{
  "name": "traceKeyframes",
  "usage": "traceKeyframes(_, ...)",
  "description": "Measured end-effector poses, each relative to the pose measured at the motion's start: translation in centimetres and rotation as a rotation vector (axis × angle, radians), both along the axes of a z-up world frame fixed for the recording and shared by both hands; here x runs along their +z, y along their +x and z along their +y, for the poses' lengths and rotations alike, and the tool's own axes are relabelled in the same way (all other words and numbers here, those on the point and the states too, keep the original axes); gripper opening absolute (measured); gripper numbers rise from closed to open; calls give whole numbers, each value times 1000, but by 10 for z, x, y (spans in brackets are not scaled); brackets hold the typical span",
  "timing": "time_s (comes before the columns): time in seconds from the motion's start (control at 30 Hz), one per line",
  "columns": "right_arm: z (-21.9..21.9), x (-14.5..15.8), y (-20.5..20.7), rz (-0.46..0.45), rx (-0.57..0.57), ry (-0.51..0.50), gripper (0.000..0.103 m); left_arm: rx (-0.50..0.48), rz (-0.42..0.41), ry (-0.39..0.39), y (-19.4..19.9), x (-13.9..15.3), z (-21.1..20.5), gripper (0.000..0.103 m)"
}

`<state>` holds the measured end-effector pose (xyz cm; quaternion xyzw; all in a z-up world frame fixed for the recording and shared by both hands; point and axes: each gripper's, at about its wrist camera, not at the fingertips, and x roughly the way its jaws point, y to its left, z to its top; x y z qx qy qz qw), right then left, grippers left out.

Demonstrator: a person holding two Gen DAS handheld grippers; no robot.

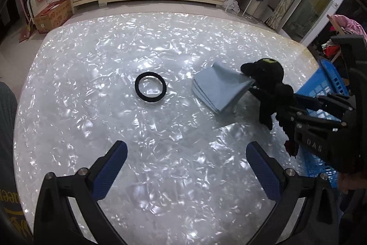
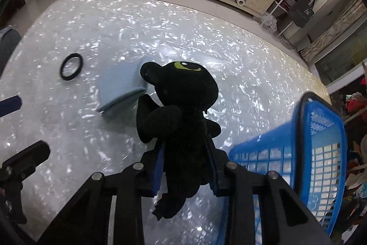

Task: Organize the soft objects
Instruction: 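Carry the plush toy into the blue basket and lower it with the right gripper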

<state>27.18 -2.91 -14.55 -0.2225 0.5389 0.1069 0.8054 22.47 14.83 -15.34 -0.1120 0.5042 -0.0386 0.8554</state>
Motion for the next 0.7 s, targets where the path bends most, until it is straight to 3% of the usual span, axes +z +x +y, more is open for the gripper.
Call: traceKeyframes(0.7,-50,88,-57,-55,40,200,29,-80,-89,15,-37,84,-44,103)
